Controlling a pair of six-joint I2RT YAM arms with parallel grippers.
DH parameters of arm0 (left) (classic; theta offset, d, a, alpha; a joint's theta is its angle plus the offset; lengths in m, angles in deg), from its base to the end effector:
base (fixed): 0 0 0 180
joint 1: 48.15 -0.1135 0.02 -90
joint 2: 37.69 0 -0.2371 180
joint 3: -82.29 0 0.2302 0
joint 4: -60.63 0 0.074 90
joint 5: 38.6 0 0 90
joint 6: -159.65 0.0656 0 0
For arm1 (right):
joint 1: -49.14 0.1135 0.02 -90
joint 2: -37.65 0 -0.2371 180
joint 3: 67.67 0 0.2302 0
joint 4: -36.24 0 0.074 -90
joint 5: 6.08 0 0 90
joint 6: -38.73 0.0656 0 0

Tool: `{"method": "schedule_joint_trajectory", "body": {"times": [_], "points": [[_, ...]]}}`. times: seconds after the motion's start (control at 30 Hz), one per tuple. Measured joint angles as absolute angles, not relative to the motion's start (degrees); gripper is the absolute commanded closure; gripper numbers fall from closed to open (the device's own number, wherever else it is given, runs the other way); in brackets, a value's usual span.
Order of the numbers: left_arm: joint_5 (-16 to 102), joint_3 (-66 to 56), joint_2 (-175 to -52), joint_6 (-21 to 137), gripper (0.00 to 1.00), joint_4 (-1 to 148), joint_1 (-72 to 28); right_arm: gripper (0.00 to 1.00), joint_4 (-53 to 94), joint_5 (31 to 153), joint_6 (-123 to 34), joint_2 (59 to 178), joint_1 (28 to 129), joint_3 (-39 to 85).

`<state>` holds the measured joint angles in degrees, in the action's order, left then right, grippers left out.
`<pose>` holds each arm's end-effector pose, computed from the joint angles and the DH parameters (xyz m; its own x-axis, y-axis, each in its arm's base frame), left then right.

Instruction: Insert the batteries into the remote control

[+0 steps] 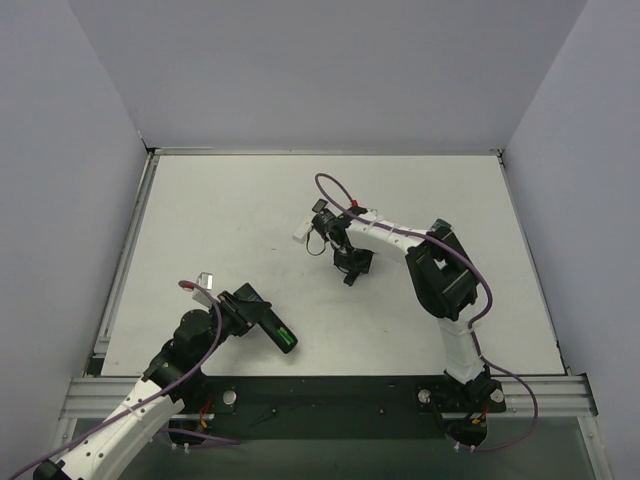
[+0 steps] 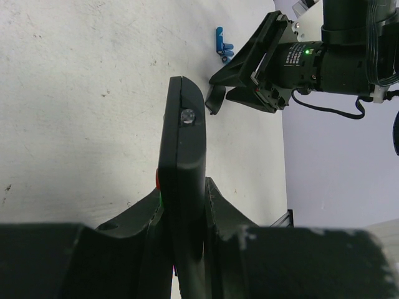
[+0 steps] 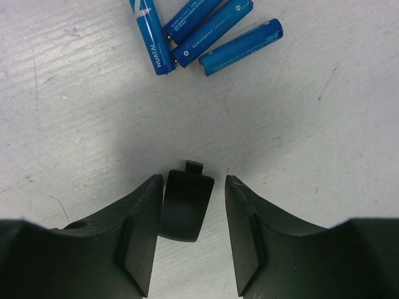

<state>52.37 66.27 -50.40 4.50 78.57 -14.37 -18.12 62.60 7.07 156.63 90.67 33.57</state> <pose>0.1283 -0.0845 0.1437 -0.5803 -0.7034 -0.4105 0.0374 0.4805 -0.8762 0.3120 0.2445 0.1222 -0.8284 0.3255 -0.4558 0.3261 0.9419 0.0800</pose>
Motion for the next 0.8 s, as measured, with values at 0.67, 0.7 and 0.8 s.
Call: {"method": "schedule_joint_trajectory", "body": {"times": [0.67,0.7,0.8], "points": [[51.9,66.3,-52.4,3.6,1.00,76.2,-14.4,1.00,-4.4,67.8,-3.4,147.7,91.8,20.0],[51.7,66.3,-52.4,3.5,1.00,75.4,-14.4,1.00,-2.8,68.5,-4.5,146.7,92.1,18.5],[51.2,66.3,-51.9,3.2,1.00,73.5,-14.4,1.00,1.8,71.0,-8.6,142.0,93.6,13.1]]}}
